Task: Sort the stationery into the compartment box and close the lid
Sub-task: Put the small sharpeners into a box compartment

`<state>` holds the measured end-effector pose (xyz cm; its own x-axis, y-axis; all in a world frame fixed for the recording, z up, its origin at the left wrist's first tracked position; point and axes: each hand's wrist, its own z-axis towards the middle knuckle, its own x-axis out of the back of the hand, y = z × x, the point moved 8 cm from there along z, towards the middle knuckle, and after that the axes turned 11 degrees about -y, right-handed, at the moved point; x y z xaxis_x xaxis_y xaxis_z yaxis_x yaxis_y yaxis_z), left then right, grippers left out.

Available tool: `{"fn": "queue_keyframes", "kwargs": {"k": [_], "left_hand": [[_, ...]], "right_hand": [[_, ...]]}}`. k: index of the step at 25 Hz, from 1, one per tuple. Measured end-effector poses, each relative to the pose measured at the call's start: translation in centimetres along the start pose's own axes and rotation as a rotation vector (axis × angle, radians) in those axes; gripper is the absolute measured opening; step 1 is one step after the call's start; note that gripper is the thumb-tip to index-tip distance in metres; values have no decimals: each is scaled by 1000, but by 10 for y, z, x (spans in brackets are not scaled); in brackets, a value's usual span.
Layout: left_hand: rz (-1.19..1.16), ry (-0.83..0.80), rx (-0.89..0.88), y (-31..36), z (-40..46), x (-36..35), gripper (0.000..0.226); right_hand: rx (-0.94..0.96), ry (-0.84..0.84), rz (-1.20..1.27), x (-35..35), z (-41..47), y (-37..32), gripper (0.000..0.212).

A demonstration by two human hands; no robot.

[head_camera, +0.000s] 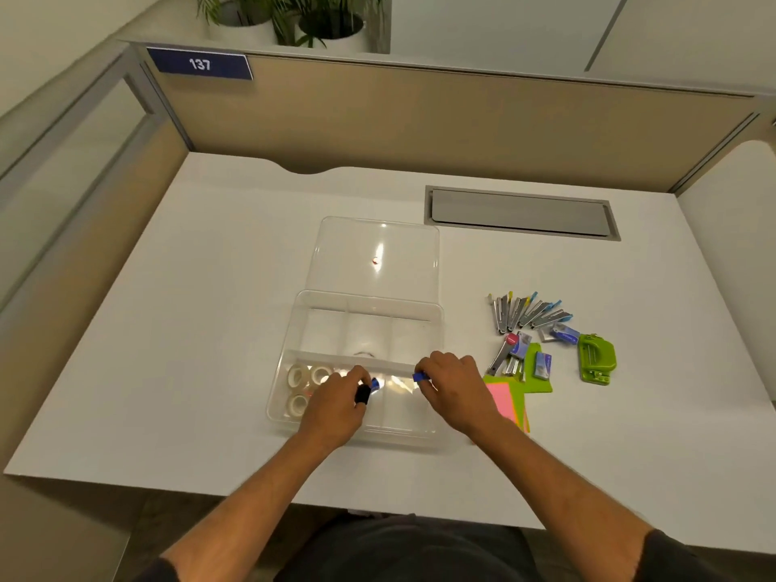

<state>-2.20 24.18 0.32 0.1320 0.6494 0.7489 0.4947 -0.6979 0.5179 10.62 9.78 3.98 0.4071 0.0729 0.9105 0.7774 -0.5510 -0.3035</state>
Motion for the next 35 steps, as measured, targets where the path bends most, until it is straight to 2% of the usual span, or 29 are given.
{"fn": "queue_keyframes", "kwargs": {"k": [5, 10, 16, 19, 23, 25, 28, 31, 35], "left_hand": [[139, -48, -10, -4, 5, -5, 26], [375, -97, -41, 0, 16, -14, 25], [514, -121, -75, -4, 25, -25, 32], [466, -121, -62, -2, 26, -24, 36], [80, 10, -150, 2, 12, -1, 57], [-31, 64, -224, 7, 2, 10, 63], [-39, 89, -311, 14, -7, 20, 51], [-23, 96, -322, 12, -13, 24, 36], [14, 138, -307, 5, -21, 25, 32]], "right_hand": [[2, 18, 57, -7, 2, -18, 14], [-11, 48, 99, -10, 0, -25, 13], [-27, 28, 119, -14, 2, -32, 14], [-84, -2, 211, -18, 2, -28, 14], [-288, -40, 711, -30, 6, -18, 8], [-348, -106, 914, -39, 8, -21, 9], [-357, -207, 1072, -49, 10, -32, 10], [-323, -263, 1155, -52, 13, -43, 11], [-313, -299, 1156, -49, 14, -51, 11]]}}
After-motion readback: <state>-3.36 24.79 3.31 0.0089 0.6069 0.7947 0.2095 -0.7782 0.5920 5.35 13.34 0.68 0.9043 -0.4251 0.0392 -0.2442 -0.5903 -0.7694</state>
